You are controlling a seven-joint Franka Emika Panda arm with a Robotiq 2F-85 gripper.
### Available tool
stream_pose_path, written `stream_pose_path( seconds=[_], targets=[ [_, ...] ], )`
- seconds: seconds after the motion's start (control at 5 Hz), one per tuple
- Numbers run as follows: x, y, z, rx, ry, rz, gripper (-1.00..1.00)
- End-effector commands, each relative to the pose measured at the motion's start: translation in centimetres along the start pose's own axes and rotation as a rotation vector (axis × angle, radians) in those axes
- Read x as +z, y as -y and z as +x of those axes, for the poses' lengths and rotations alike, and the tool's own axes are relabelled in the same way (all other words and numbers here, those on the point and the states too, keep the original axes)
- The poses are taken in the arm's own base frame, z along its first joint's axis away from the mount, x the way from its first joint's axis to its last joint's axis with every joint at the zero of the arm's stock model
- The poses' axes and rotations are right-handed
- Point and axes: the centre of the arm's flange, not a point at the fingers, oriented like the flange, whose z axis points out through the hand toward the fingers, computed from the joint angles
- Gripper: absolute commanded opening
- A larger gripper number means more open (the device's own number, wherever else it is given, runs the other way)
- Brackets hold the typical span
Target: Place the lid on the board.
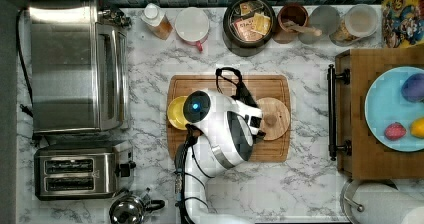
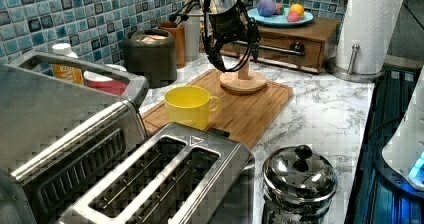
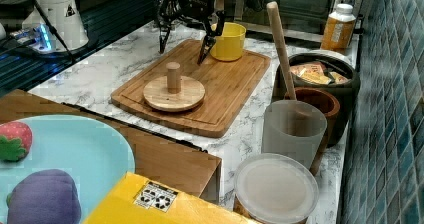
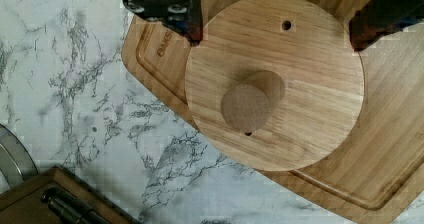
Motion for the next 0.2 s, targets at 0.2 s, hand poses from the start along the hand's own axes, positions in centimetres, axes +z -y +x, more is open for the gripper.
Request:
stream_pose_path(
  seconds=[0.2],
  targets=[
    [-5.01,1.0,3.07,0.02,-0.047,0.09,1.0]
  ],
)
